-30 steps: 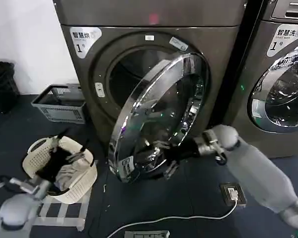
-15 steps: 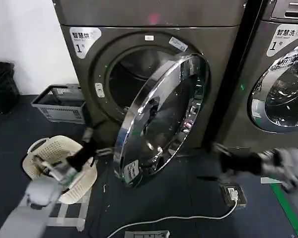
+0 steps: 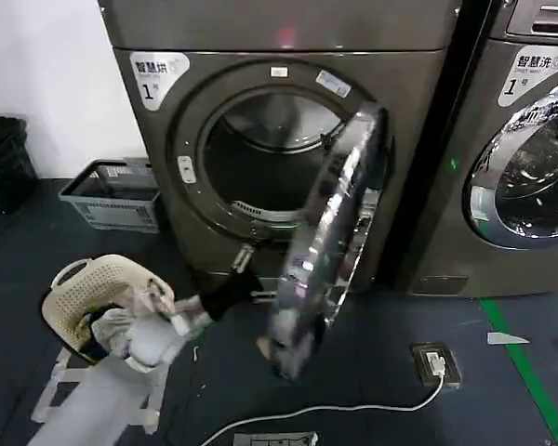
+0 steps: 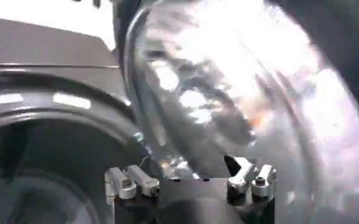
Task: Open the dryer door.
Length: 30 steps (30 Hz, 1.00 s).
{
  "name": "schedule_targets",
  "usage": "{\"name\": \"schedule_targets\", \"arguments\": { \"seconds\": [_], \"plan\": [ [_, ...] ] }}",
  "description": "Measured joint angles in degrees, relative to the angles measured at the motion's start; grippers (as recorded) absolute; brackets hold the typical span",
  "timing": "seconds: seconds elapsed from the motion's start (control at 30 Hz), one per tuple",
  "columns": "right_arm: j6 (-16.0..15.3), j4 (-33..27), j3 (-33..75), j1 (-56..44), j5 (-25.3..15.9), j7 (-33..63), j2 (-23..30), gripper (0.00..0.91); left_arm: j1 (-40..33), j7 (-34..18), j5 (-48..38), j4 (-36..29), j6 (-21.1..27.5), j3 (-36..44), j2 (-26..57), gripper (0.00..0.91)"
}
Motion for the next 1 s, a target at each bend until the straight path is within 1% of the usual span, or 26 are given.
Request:
{"name": "schedule_targets", "arguments": {
  "seconds": [0.1, 0.2, 0.27, 0.3, 0.37, 0.47, 0.53, 0.6, 0.67, 0.7, 0.77, 0.93, 1.0],
  "plan": [
    [-3.9, -1.3, 6.0, -1.0, -5.3, 13.5, 3.8, 0.907, -3.2, -0.3, 0.7, 1.5, 0.0, 3.6, -1.4, 0.907],
    [-10.9, -2.5, 11.2, -1.4, -10.1, 27.5, 6.9, 0.907, -6.2, -0.7, 2.1, 3.3, 0.0, 7.0, -3.3, 0.907],
    [-12.7, -3.8, 14.3, -0.9, -13.4, 35.7, 8.1, 0.907, -8.1, -0.8, 3.2, 4.6, -0.1, 9.3, -4.7, 0.907],
    [-14.1, -4.8, 16.1, -0.3, -15.5, 39.7, 8.8, 0.907, -9.0, -1.0, 3.7, 5.3, -0.3, 10.2, -5.4, 0.907],
    [-16.5, -6.2, 18.9, 0.8, -17.2, 44.5, 9.8, 0.907, -10.8, -1.3, 4.7, 6.8, -0.4, 12.2, -6.9, 0.907],
    [-17.4, -7.8, 22.6, 1.8, -17.5, 48.2, 11.8, 0.907, -13.3, -1.6, 6.3, 9.4, -0.4, 14.9, -9.5, 0.907],
    [-17.1, -8.9, 24.2, 1.9, -18.4, 50.8, 12.9, 0.907, -15.1, -1.7, 6.8, 11.2, -0.3, 16.4, -11.4, 0.907],
    [-19.0, -9.5, 25.6, 2.1, -20.0, 53.5, 13.6, 0.907, -16.8, -1.8, 7.0, 13.0, 0.1, 17.9, -13.3, 0.907],
    [-22.1, -9.6, 26.7, 2.5, -21.3, 56.3, 14.0, 0.907, -18.5, -1.8, 7.2, 14.7, 0.6, 19.5, -15.3, 0.907],
    [-23.2, -9.9, 27.4, 2.6, -21.5, 57.8, 14.2, 0.907, -19.3, -1.7, 7.3, 15.4, 0.8, 20.2, -16.1, 0.907],
    [-24.6, -10.5, 28.7, 2.7, -22.3, 60.1, 14.5, 0.907, -20.9, -1.7, 7.4, 17.1, 1.0, 21.5, -17.9, 0.907],
    [-24.7, -12.7, 30.6, 2.9, -25.6, 62.2, 14.7, 0.907, -24.9, -1.6, 7.6, 21.8, 1.0, 23.7, -22.7, 0.907],
    [-23.8, -14.0, 31.2, 2.9, -26.7, 63.7, 14.2, 0.907, -26.3, -1.6, 7.7, 23.7, 1.1, 24.3, -24.3, 0.907]
  ]
}}
